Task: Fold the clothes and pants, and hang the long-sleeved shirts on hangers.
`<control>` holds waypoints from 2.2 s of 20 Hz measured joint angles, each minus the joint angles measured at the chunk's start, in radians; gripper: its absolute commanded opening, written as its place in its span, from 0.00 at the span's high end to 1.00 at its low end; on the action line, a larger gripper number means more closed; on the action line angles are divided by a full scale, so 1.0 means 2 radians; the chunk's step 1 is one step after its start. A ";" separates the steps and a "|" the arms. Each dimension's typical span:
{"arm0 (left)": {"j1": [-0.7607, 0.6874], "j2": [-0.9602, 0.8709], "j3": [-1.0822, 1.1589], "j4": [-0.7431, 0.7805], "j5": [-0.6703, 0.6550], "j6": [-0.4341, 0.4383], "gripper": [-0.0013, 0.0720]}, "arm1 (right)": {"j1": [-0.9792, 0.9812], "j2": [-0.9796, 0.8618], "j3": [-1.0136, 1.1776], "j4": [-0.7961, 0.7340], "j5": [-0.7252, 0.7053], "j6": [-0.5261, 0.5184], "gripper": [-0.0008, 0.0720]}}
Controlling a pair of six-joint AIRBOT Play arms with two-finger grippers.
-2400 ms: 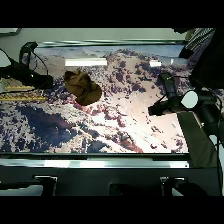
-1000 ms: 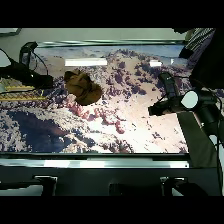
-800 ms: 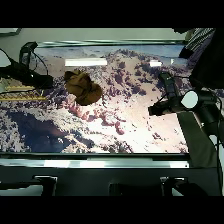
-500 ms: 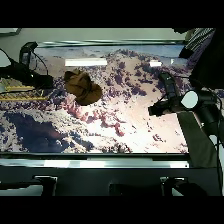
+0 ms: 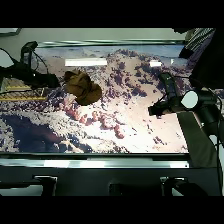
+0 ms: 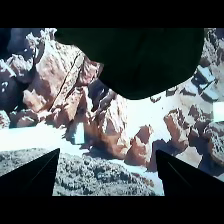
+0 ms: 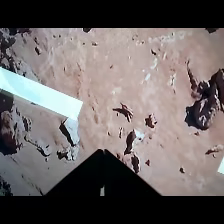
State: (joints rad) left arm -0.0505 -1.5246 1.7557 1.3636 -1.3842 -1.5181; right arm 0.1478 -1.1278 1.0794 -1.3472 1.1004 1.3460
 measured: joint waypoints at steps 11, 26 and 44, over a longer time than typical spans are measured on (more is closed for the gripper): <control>-0.064 -0.135 0.000 -0.002 0.204 0.023 0.00 | 0.000 0.000 0.000 0.000 0.000 0.000 0.94; -0.101 -0.182 0.047 -0.067 0.160 0.026 0.97 | 0.000 0.000 0.000 0.000 0.000 0.000 0.94; -0.347 -0.205 0.056 -0.198 0.046 -0.070 0.12 | 0.000 0.004 0.000 0.003 0.186 0.057 0.61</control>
State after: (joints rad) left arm -0.7452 -1.9350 1.8679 0.9676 -1.2926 -1.6585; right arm 0.1471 -1.1191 1.0798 -1.3418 1.4731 1.4605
